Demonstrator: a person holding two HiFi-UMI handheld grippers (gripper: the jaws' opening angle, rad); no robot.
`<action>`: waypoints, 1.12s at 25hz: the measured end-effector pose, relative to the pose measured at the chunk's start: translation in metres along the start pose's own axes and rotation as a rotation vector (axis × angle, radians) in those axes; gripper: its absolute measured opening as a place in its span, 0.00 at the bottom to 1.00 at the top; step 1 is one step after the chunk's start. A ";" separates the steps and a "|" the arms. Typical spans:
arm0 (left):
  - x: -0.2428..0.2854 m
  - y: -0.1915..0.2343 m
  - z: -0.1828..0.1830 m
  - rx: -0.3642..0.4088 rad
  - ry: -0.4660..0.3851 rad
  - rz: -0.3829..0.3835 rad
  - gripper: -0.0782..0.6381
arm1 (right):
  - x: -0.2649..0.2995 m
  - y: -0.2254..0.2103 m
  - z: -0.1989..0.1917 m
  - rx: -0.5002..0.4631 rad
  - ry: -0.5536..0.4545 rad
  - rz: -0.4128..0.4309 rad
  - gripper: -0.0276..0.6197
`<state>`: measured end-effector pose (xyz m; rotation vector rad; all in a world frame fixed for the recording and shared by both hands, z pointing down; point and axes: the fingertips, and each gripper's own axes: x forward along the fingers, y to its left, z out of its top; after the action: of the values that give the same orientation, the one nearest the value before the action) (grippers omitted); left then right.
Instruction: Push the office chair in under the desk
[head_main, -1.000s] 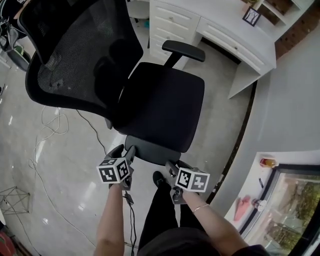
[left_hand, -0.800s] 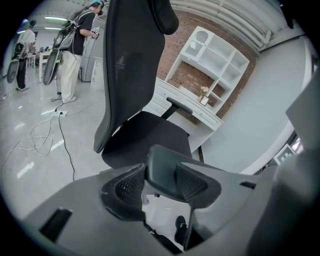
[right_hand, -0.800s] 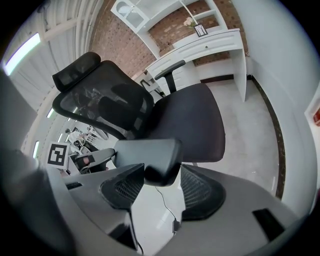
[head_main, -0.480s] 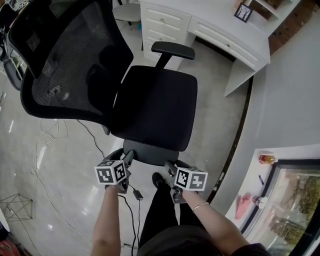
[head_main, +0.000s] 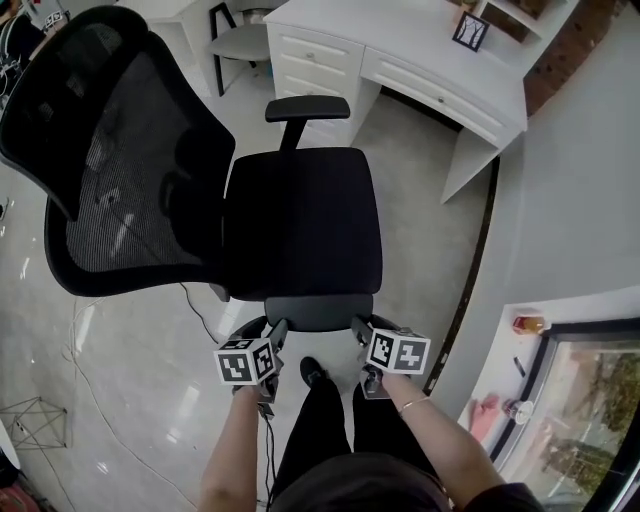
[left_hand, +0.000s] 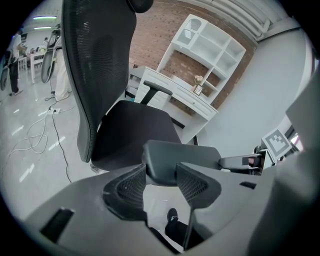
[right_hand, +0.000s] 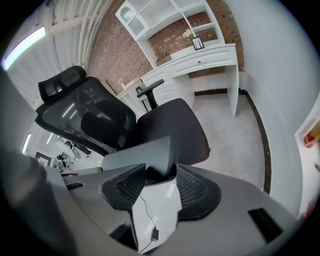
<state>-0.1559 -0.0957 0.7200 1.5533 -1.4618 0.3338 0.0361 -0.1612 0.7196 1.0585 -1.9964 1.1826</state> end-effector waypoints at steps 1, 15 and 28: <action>0.002 -0.007 -0.001 0.001 0.004 -0.002 0.37 | -0.002 -0.006 0.005 -0.001 -0.007 -0.008 0.34; 0.040 -0.086 -0.008 -0.019 0.019 -0.017 0.37 | -0.014 -0.060 0.050 0.003 -0.049 -0.057 0.32; 0.086 -0.148 0.005 -0.043 0.020 -0.012 0.37 | -0.038 -0.093 0.083 -0.023 -0.093 -0.045 0.32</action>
<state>-0.0050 -0.1770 0.7159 1.5200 -1.4348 0.3084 0.1276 -0.2495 0.6940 1.1600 -2.0405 1.1028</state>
